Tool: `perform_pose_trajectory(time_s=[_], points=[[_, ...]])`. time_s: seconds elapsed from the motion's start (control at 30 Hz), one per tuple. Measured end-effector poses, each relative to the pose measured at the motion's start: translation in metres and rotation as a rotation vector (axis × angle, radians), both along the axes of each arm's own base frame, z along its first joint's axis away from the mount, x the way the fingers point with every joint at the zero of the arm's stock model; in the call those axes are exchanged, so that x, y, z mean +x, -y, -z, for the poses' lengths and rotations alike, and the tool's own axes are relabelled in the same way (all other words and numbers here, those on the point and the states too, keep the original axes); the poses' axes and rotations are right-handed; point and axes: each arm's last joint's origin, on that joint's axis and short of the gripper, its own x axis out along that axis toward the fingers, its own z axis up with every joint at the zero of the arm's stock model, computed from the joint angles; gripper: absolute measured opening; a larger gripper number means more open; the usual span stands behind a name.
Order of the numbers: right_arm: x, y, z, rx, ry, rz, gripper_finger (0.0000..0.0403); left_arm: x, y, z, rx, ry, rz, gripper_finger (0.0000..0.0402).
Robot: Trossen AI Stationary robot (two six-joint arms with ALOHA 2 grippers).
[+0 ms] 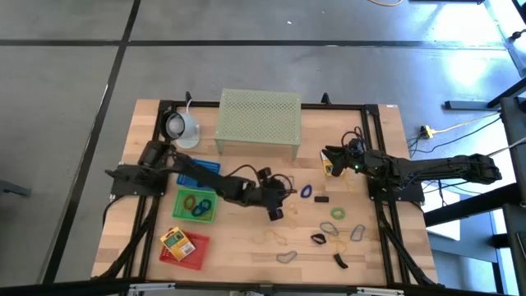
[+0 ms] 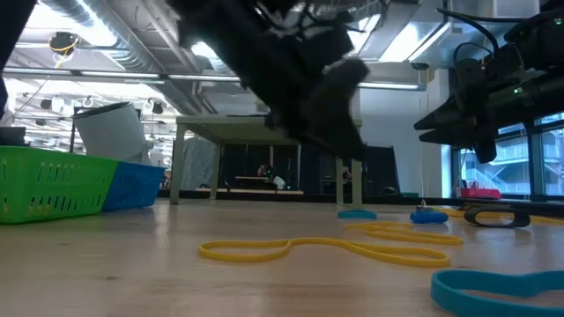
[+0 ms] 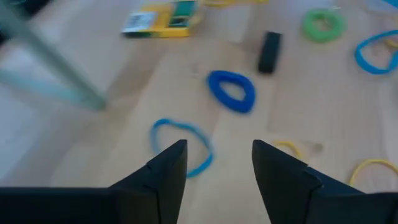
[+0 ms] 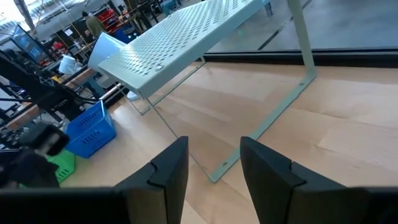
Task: Pick & Place Office Desk Supplies
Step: Put the blue rubber band into the blue bin
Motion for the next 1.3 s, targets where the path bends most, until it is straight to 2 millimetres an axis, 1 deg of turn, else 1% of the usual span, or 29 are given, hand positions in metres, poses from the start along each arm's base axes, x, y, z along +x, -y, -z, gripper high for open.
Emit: perform_pose_trajectory(time_s=[0.13,0.37,0.53,0.63,0.8,0.93,1.07,1.2,1.23,1.3], points=[[0.000,0.000,0.000,-0.026,-0.015,-0.007,0.0146,0.010,-0.005,0.021,0.028,-0.007,0.068,0.0177],[0.000,0.000,0.000,-0.035,-0.020,-0.009,0.0146,0.017,-0.020,0.050,0.035,-0.037,0.030,0.0178],[0.000,0.000,0.000,-0.038,-0.022,-0.010,0.0146,0.019,-0.026,0.059,0.000,-0.037,-0.016,0.0175],[0.000,0.000,0.000,-0.039,-0.022,-0.010,0.0146,0.019,-0.027,0.061,-0.017,-0.042,-0.010,0.0173],[0.000,0.000,0.000,-0.040,-0.022,-0.005,0.0146,0.020,-0.032,0.063,-0.122,-0.035,-0.018,0.0165],[0.000,0.000,0.000,-0.041,-0.022,-0.003,0.0146,0.020,-0.039,0.064,-0.173,-0.038,-0.054,0.0132],[0.000,0.000,0.000,-0.041,-0.023,-0.002,0.0146,0.020,-0.046,0.065,-0.210,-0.035,-0.089,0.0081],[0.000,0.000,0.000,-0.043,-0.024,-0.003,0.0146,0.021,-0.046,0.063,-0.199,-0.020,-0.082,0.0022],[0.000,0.000,0.000,-0.043,-0.024,-0.003,0.0146,0.021,-0.045,0.062,-0.199,-0.015,-0.072,0.0011],[0.000,0.000,0.000,-0.043,-0.024,-0.003,0.0146,0.021,-0.042,0.058,-0.197,-0.005,-0.056,0.0006]])
